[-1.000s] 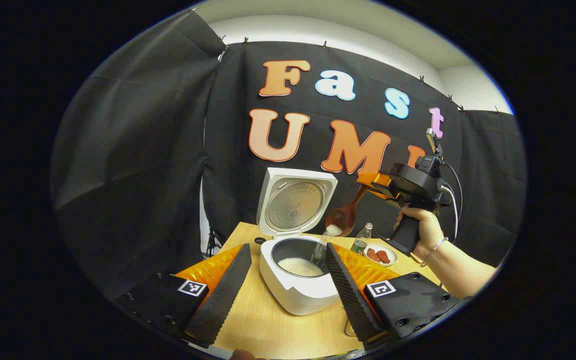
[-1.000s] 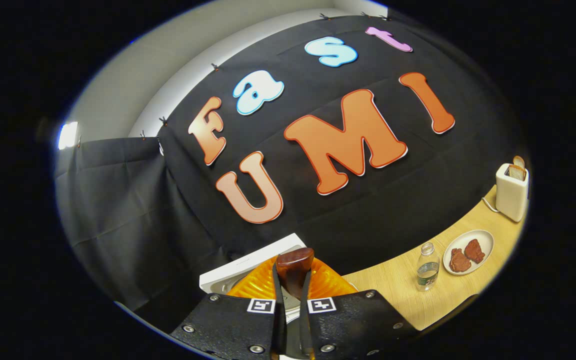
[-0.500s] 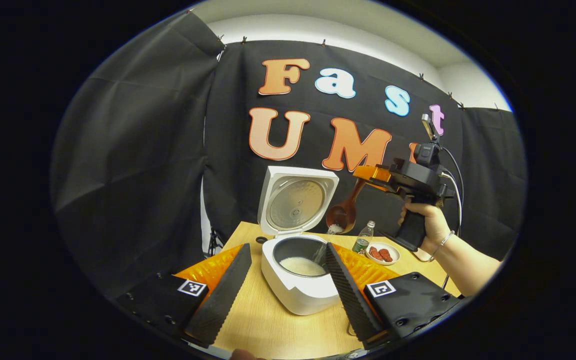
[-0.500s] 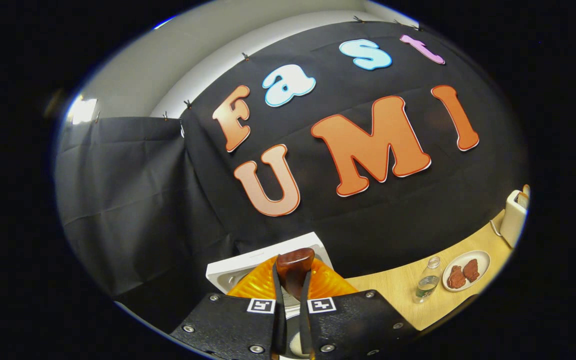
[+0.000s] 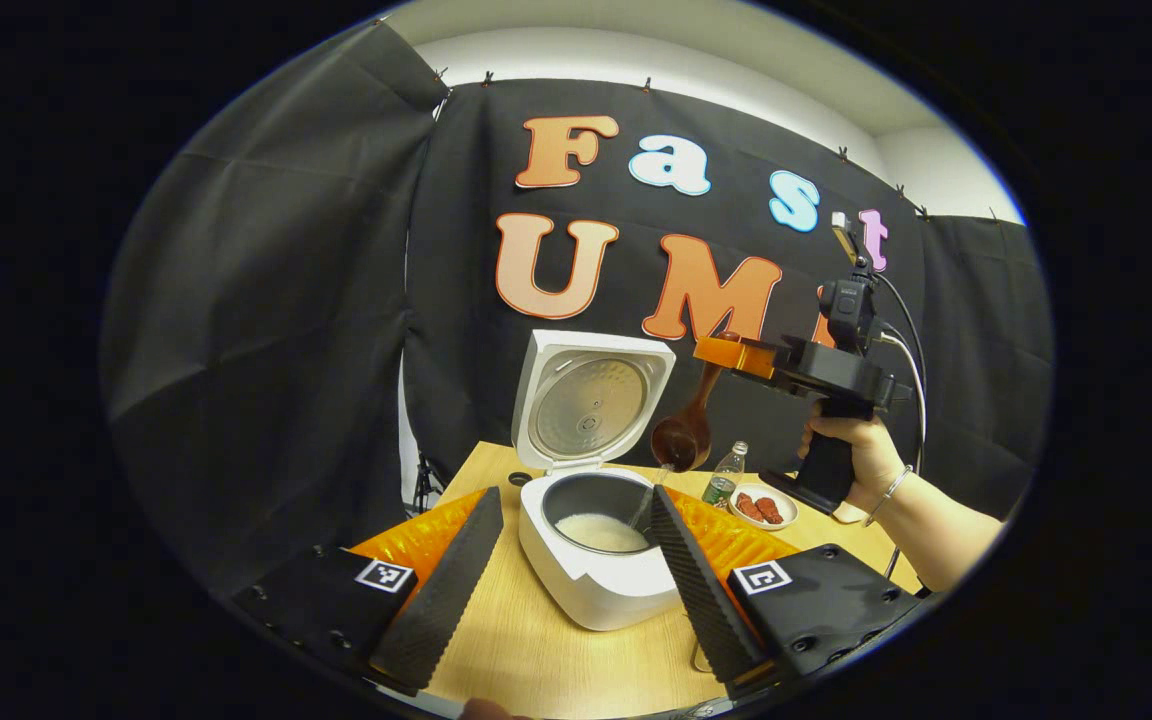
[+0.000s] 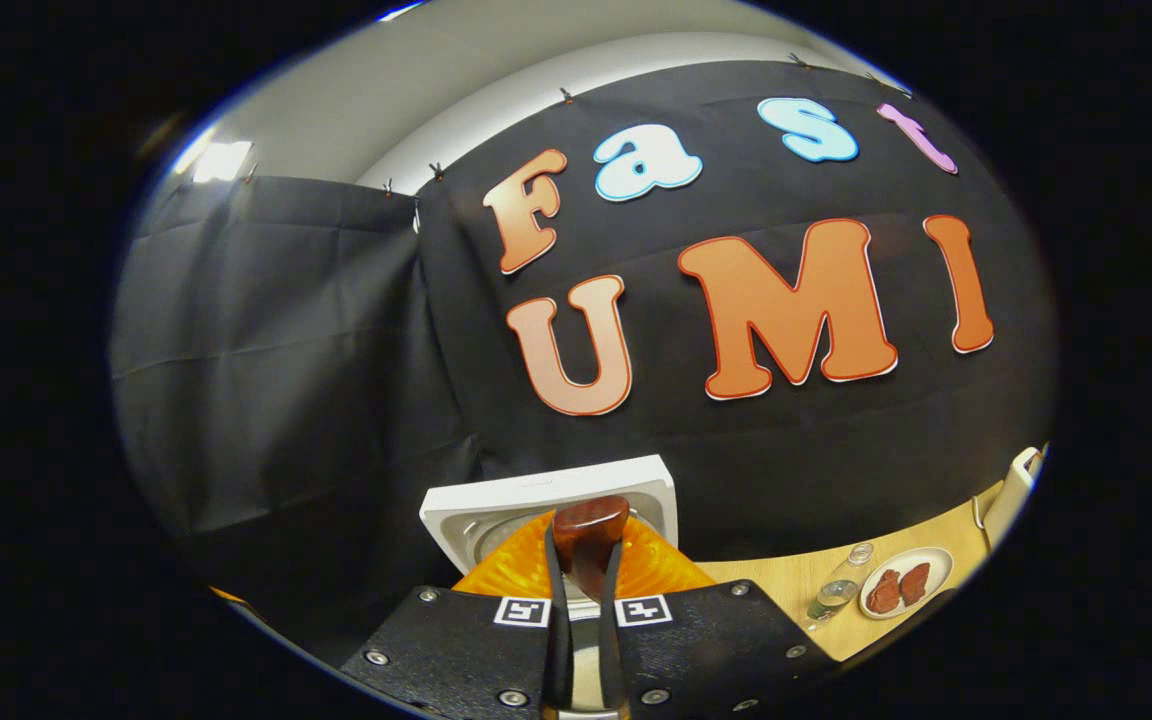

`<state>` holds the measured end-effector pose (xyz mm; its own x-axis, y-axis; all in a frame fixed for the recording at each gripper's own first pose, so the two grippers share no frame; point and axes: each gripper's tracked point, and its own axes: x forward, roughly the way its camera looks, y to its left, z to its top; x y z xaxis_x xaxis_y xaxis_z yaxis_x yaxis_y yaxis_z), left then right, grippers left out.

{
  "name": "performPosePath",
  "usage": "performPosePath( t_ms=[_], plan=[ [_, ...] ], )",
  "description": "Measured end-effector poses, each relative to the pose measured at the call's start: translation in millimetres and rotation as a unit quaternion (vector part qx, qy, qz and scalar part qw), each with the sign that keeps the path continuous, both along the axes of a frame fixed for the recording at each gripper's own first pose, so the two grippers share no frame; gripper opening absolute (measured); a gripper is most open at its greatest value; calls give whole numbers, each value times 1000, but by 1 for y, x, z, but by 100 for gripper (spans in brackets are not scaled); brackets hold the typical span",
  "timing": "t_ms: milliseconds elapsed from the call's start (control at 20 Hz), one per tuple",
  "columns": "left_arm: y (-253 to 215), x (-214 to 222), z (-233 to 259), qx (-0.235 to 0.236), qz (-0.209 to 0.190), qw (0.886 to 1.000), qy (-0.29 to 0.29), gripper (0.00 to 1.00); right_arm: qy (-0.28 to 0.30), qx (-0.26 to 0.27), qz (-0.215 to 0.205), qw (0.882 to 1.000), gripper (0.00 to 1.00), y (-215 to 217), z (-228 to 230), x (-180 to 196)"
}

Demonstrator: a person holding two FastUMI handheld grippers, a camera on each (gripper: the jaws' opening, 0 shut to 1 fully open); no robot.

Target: Close the left gripper, press the button to open the rice cooker; take a wooden spoon from the chopstick holder with the right hand, scoop a spoonful of rice and pour it into the rice cooker, then put the wooden spoon back into the chopstick holder.

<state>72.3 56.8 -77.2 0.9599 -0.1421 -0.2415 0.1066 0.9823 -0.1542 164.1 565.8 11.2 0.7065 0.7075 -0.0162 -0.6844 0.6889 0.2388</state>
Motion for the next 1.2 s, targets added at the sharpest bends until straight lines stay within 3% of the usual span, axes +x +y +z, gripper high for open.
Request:
performPosePath(
  t_ms=[200,500,900,1200],
  plan=[
    [2,-2,-3,-2,4,1000,4,100,-6,-13,11,1000,10,-2,-5,-8],
    [2,-6,6,-3,9,1000,-9,100,23,20,9,999,9,-36,2,-9],
    [-7,-9,13,3,-6,1000,-17,100,26,24,-57,998,10,-140,-2,-9],
    [-15,-8,22,2,-15,999,-28,100,47,6,-119,992,10,-240,-34,-21]
  ],
)
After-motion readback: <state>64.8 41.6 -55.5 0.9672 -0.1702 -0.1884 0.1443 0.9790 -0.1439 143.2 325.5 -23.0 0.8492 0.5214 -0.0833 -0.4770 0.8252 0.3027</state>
